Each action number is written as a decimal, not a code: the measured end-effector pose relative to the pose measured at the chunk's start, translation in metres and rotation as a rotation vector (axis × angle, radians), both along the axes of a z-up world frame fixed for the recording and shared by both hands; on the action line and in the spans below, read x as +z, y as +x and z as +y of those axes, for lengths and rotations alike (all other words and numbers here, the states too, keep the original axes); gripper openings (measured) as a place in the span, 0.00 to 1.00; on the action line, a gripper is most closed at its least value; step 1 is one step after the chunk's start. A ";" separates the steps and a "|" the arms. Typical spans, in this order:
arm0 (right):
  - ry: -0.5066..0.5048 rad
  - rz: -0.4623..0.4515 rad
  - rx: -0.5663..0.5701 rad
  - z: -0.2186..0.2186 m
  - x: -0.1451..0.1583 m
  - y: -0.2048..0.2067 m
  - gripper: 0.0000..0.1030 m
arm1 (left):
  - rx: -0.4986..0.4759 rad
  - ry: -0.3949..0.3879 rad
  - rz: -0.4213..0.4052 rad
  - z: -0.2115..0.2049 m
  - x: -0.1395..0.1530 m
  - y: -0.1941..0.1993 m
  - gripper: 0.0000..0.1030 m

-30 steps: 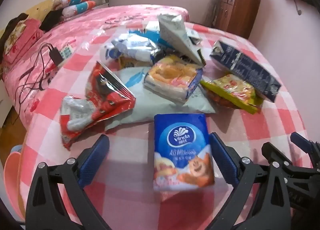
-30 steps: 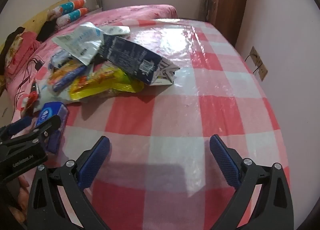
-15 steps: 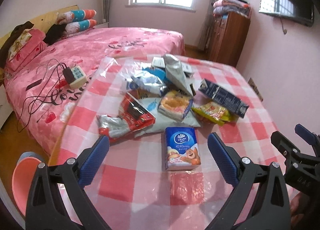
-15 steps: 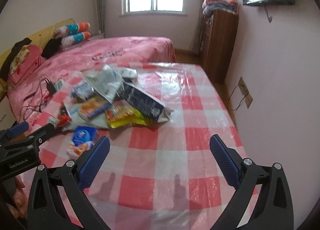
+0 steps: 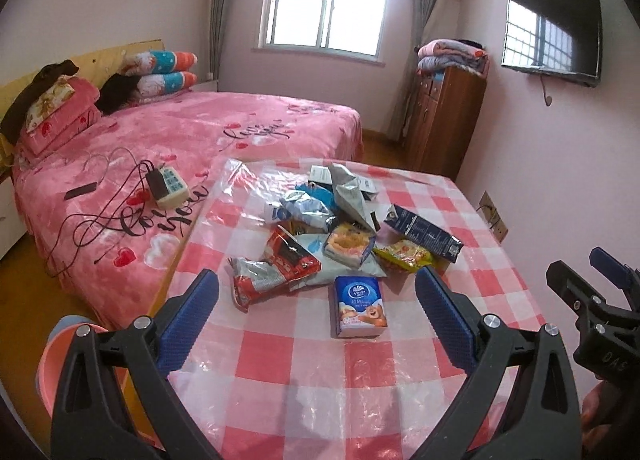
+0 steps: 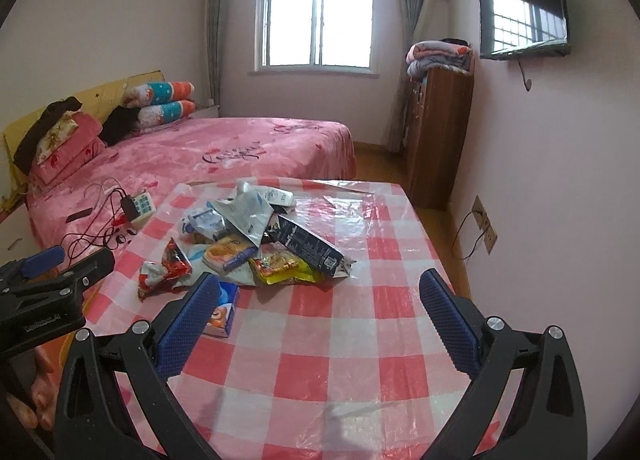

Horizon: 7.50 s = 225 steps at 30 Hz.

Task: Collect trash
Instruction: 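Move both tools toward the pile of snack packets on the table, then grasp the red Teh Tarik packet with left tool while right grasps blue Vinda tissue pack, then carry both held items over the pink bucket and open both tools, then bring both tools back over the pile on the table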

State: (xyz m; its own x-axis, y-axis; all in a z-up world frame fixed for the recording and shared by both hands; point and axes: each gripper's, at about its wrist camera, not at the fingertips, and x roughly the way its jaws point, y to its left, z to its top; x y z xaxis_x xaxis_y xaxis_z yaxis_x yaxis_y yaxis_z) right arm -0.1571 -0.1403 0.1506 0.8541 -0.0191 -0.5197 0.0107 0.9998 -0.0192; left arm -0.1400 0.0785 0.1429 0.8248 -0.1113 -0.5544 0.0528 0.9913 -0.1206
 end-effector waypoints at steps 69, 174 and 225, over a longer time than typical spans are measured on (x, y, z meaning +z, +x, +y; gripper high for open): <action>0.285 0.231 0.069 -0.066 -0.104 0.056 0.95 | 0.005 0.014 0.125 0.012 -0.080 0.045 0.96; 0.269 0.469 0.932 0.341 -0.117 0.052 0.83 | 0.498 -0.072 0.294 0.319 -0.177 -0.073 0.87; 0.283 0.310 0.376 0.016 -0.080 0.105 0.83 | 0.019 -0.040 0.130 0.099 -0.060 0.057 0.90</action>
